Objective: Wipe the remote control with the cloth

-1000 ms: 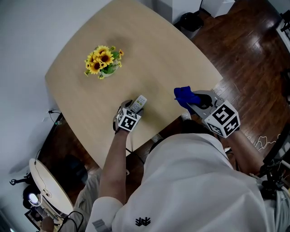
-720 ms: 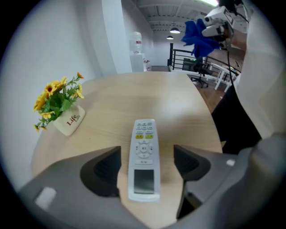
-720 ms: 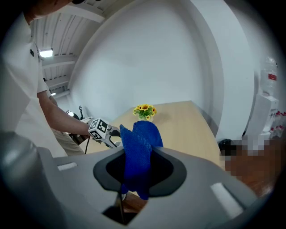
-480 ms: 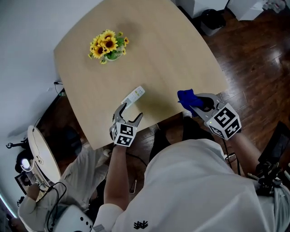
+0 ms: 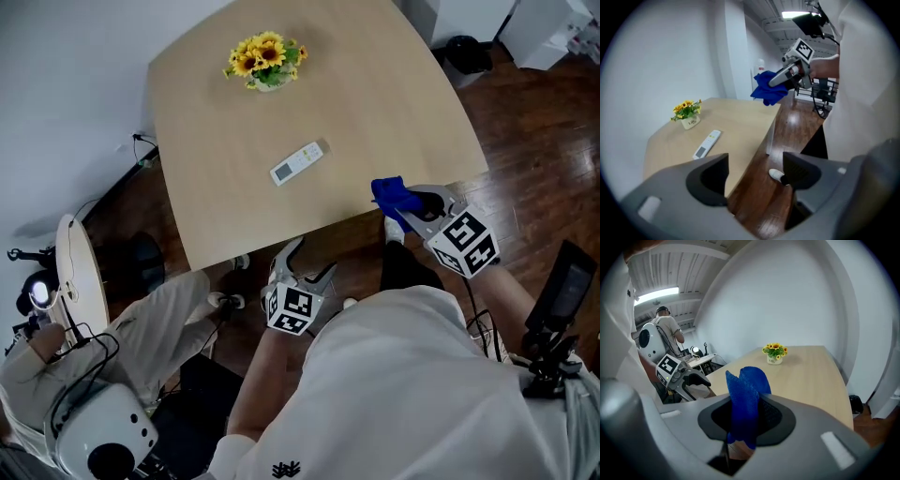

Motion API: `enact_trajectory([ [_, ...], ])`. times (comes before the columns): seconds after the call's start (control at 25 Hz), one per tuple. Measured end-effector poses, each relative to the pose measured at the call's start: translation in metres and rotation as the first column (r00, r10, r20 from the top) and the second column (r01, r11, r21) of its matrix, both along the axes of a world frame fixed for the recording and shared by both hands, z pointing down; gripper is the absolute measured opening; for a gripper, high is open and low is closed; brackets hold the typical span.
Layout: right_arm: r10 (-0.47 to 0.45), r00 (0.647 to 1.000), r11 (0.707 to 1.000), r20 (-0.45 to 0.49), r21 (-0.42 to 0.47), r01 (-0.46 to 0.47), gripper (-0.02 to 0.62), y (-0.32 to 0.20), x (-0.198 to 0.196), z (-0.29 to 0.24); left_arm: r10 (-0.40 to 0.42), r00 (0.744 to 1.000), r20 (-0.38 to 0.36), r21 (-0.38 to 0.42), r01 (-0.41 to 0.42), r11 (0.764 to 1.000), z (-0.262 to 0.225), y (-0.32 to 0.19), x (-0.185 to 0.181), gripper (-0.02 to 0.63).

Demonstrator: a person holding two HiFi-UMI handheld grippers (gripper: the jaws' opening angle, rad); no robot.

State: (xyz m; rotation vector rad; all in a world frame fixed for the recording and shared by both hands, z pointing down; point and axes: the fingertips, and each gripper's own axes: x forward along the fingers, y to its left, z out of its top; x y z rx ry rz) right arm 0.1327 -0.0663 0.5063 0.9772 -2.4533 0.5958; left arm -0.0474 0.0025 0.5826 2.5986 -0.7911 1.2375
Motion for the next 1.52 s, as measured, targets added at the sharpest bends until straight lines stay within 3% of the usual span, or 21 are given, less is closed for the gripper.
enact_trajectory([
  [0.16,0.014,0.999,0.999,-0.036,0.033,-0.013,0.086,0.048,-0.032,-0.004,-0.069,0.994,-0.085,0.002,0.069,0.998,0.001,0.048,-0.045,0.380],
  [0.32,0.037,0.998,0.997,-0.047,0.064,-0.034,0.086,0.108,-0.078,-0.010,-0.190,0.957,-0.220,-0.036,0.187,0.982,-0.018,0.101,-0.100,0.377],
  [0.48,0.084,0.993,0.995,-0.082,0.061,-0.079,0.086,0.194,-0.107,-0.021,-0.141,0.942,-0.305,-0.031,0.138,0.990,-0.023,0.168,-0.125,0.376],
  [0.6,0.063,0.993,0.996,-0.095,0.076,-0.056,0.086,0.232,-0.121,-0.036,-0.151,0.934,-0.325,-0.044,0.144,0.989,-0.030,0.204,-0.136,0.376],
  [0.88,0.042,0.995,0.987,-0.091,0.156,-0.028,0.086,0.268,-0.120,-0.078,-0.191,0.890,-0.413,-0.033,0.195,0.980,-0.063,0.238,-0.122,0.368],
  [1.08,0.038,0.997,0.980,-0.069,0.200,-0.023,0.086,0.298,-0.090,-0.117,-0.192,0.856,-0.481,-0.033,0.200,0.979,-0.104,0.259,-0.073,0.363],
  [1.28,0.052,0.997,0.977,-0.057,0.209,-0.039,0.086,0.318,-0.066,-0.110,-0.176,0.831,-0.527,-0.030,0.188,0.982,-0.117,0.267,-0.046,0.360],
  [1.52,0.062,0.997,0.976,-0.053,0.210,-0.049,0.086,0.328,-0.054,-0.098,-0.183,0.845,-0.502,-0.039,0.190,0.981,-0.119,0.277,-0.036,0.354],
])
